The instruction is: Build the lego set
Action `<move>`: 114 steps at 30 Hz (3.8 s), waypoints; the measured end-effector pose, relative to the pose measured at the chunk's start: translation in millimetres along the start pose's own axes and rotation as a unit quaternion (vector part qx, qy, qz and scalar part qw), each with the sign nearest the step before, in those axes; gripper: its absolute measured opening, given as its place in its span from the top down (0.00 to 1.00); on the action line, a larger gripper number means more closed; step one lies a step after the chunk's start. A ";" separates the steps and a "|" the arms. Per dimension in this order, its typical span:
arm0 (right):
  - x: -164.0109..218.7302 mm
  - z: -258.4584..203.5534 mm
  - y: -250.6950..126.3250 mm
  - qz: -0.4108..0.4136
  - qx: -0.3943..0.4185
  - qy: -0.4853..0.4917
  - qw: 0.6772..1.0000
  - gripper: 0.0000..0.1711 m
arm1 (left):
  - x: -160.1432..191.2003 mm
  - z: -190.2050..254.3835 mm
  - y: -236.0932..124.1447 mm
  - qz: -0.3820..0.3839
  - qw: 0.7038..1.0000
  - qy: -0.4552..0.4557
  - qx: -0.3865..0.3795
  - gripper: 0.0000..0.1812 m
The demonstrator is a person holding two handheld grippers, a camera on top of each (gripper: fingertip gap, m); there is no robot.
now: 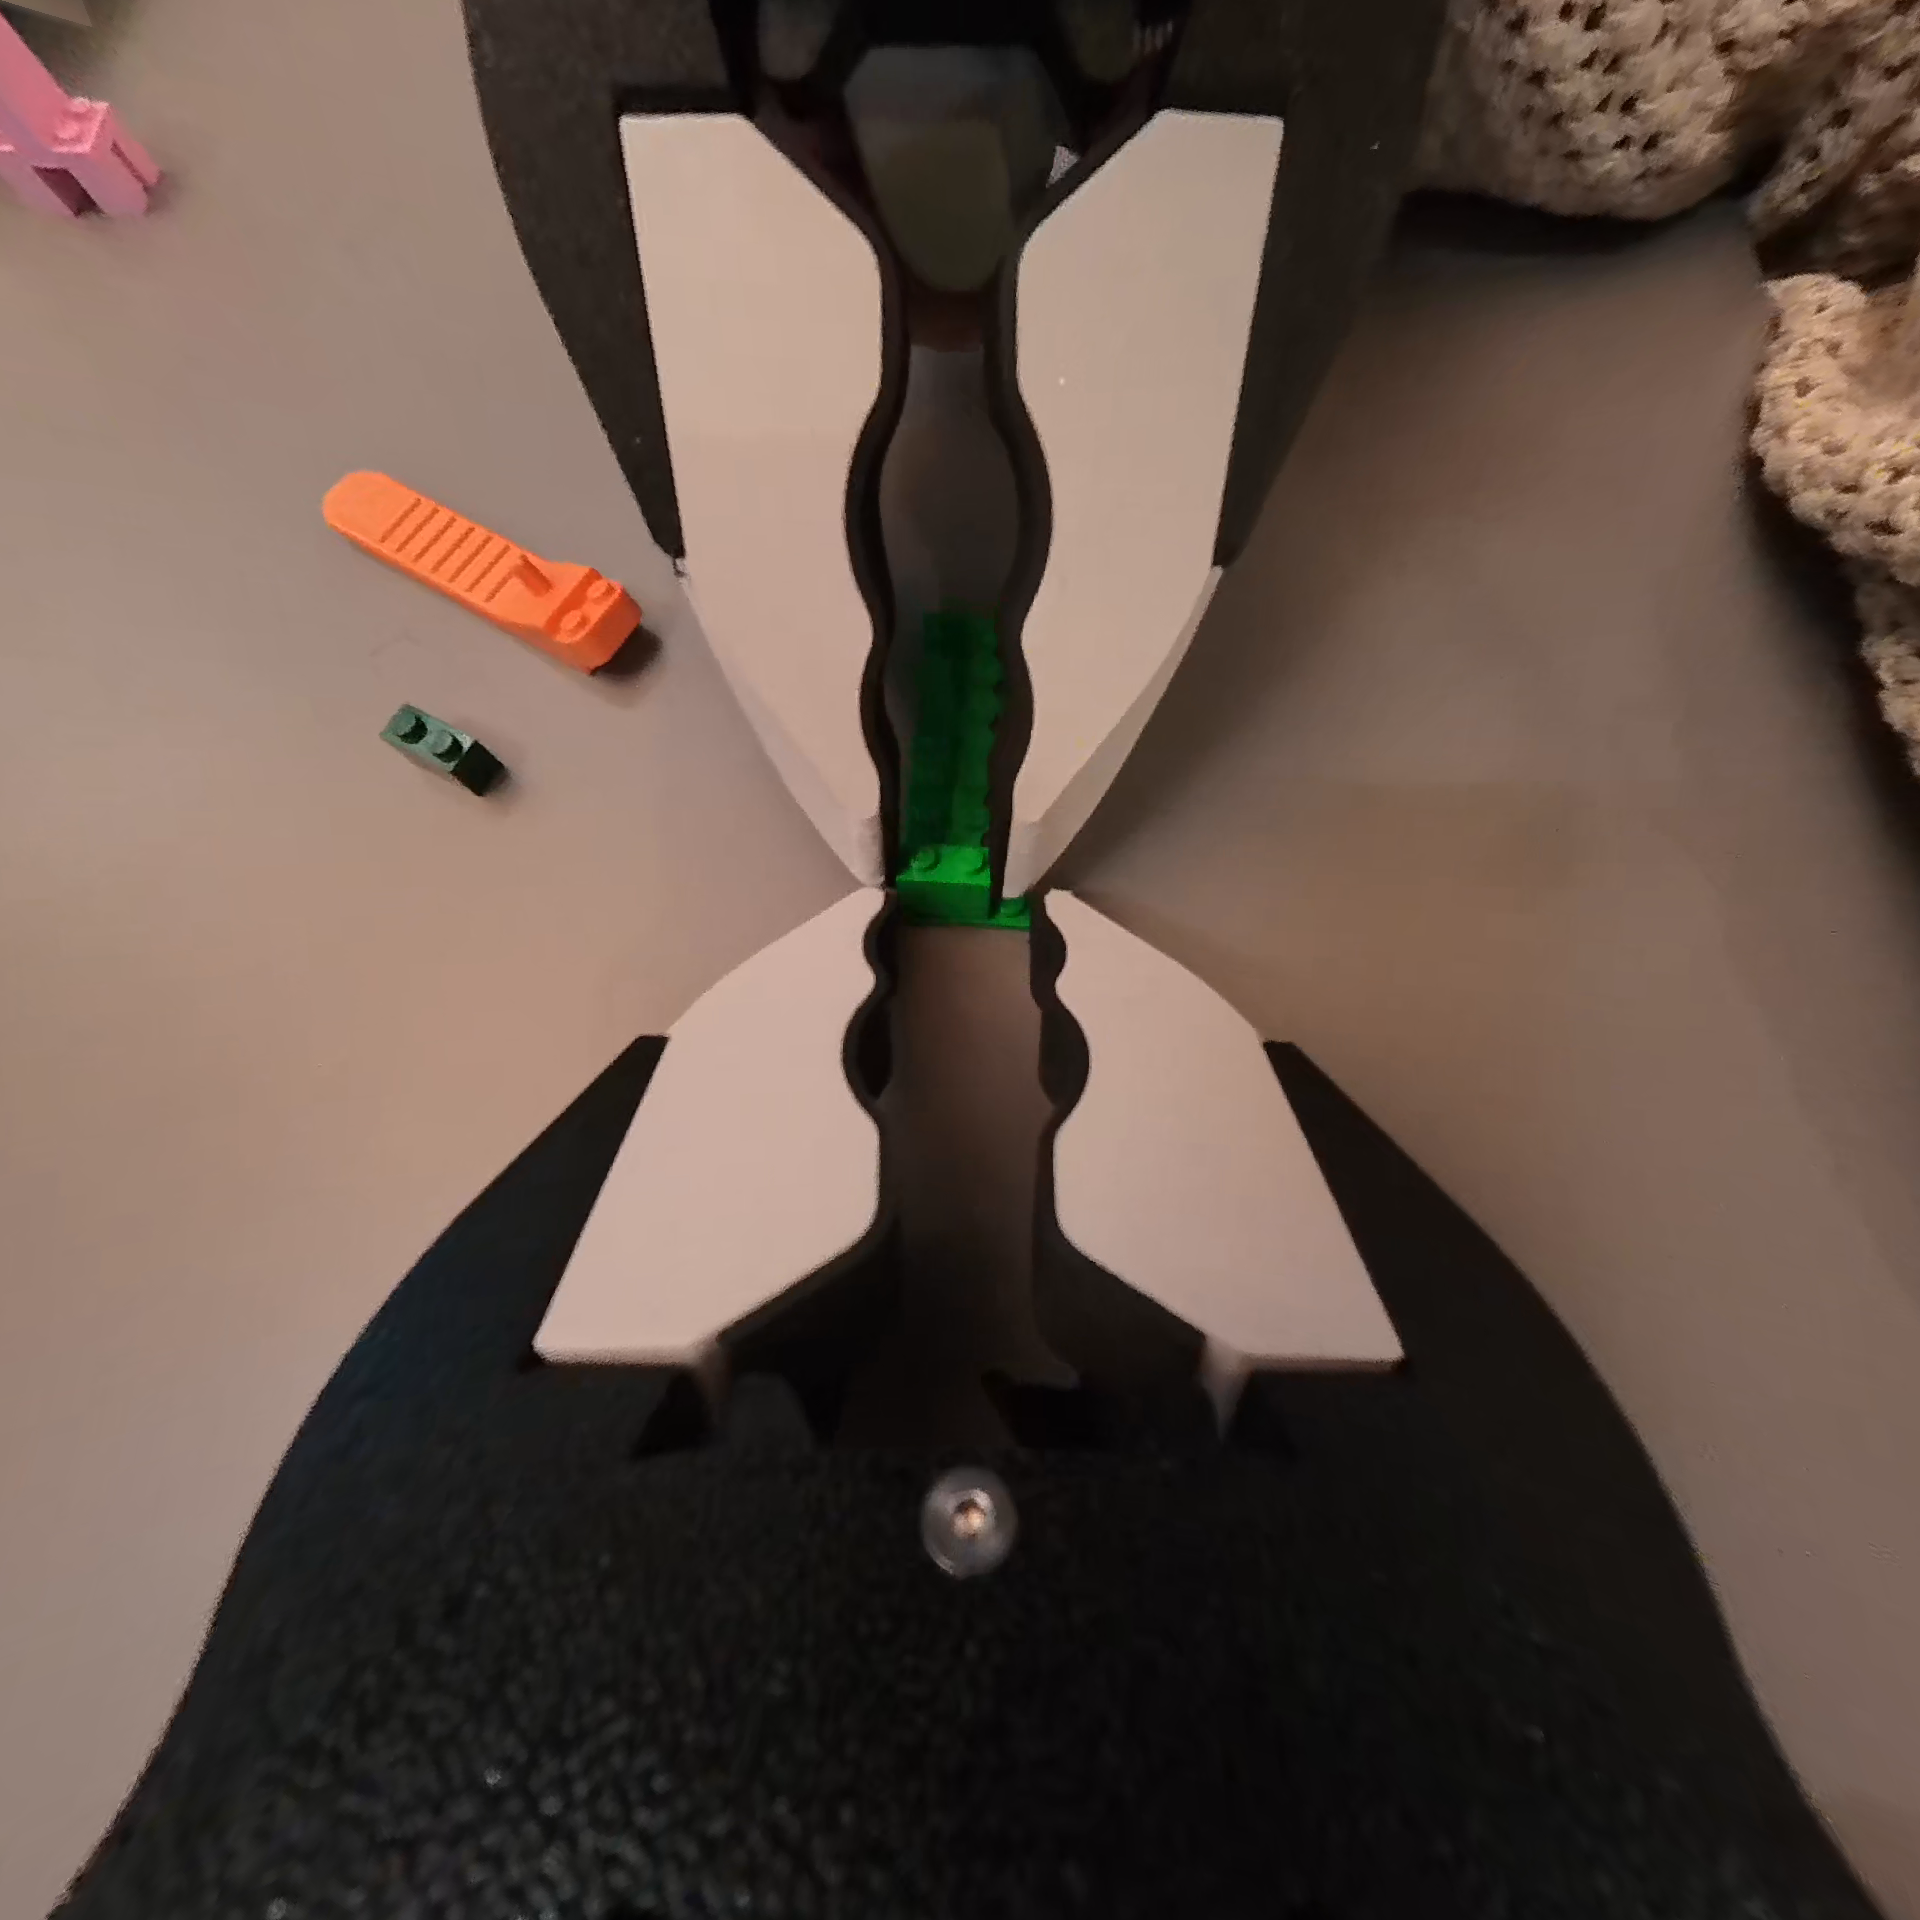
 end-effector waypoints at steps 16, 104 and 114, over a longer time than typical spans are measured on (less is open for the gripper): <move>-5.7 -1.5 -0.4 -0.036 0.008 -0.004 0.999 0.91 | 5.8 20.6 -7.5 -0.013 0.998 0.055 0.029 0.94; -4.0 7.1 -21.8 -0.056 0.051 0.004 0.997 0.93 | 9.6 14.0 -14.0 0.012 0.999 0.012 -0.039 0.85; 21.2 -0.4 -32.1 0.018 0.049 -0.005 0.999 0.82 | 13.5 17.5 -32.3 0.060 0.995 -0.016 -0.084 0.83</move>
Point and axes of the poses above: each gripper's, where its closed fingertips meet, y out along the fingers, x out of its underside, z = x × y across the jaws, the point moved 9 cm from there along -y, back along the fingers, and after that the axes turned 15 degrees about x, right-handed, at the moved point
